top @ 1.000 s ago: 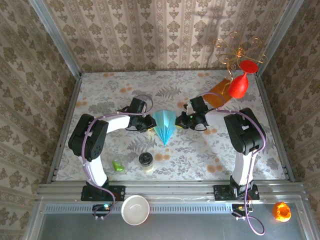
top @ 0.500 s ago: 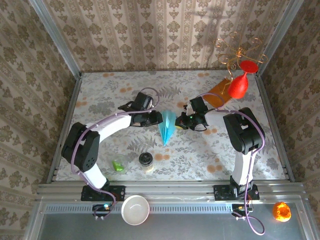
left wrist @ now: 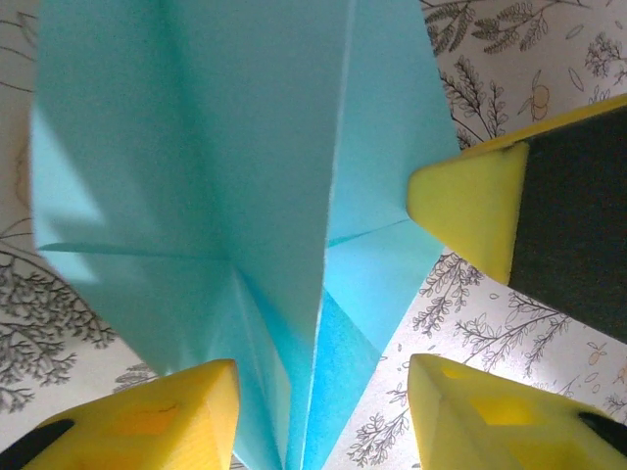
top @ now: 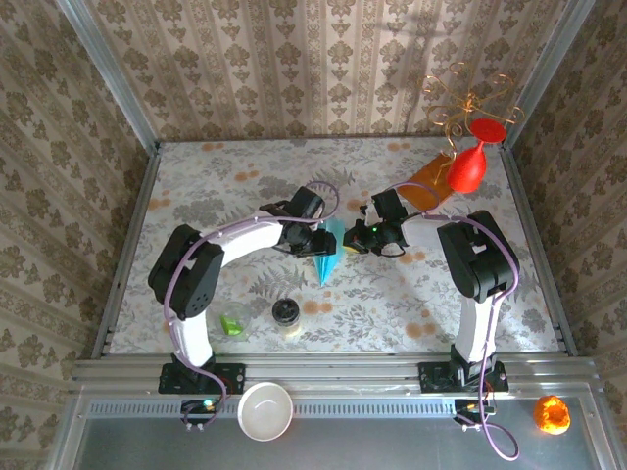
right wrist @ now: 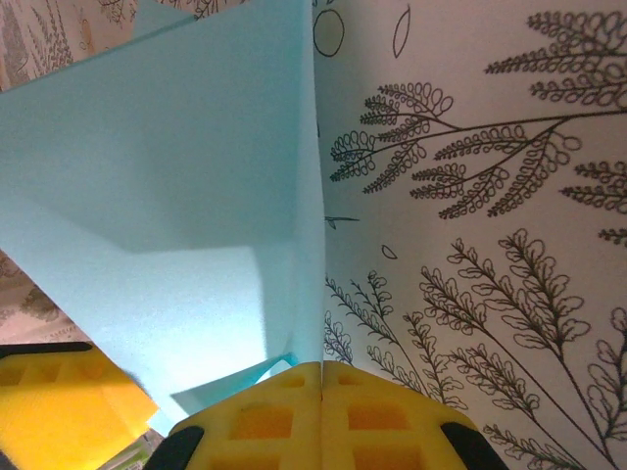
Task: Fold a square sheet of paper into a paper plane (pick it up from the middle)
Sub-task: Move the paper plane to the top-center of the table.
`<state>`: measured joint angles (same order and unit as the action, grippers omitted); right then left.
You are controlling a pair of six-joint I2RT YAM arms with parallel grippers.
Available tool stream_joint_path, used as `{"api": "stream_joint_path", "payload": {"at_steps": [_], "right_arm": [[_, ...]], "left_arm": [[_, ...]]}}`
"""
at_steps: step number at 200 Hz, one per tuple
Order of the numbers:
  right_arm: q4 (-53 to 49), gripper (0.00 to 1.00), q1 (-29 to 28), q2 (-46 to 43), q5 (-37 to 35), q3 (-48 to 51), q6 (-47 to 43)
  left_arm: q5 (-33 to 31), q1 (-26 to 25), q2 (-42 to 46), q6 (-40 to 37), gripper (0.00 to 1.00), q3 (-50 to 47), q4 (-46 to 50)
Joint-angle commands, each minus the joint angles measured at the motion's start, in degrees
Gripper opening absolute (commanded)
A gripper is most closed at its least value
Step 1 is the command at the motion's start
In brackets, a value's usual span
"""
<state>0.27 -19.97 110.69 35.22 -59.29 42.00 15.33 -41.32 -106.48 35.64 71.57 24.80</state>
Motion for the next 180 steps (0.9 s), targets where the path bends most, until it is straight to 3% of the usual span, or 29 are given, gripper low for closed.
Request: {"api": "stream_joint_path", "payload": {"at_steps": [1,79,158,180], "right_arm": [[0.76,0.05,-0.01,0.55,1.87,-0.83,0.28],[0.58,0.04,-0.03,0.52,1.60,-0.85,0.28],[0.61,0.05,0.02,0.35,1.52,-0.68,0.45],[0.47,0.06,0.02,0.15,1.43,-0.65,0.71]], "left_arm": [[0.16,-1.50,-1.22,-2.63,0.50,1.98,2.84],[-7.70,-4.86,-4.65,-3.21,0.45,5.50,8.03],[-9.26,-5.04,-6.46,-3.21,0.36,6.92,8.68],[-9.43,-4.94,-6.68,-3.47,0.29,7.26,9.10]]}}
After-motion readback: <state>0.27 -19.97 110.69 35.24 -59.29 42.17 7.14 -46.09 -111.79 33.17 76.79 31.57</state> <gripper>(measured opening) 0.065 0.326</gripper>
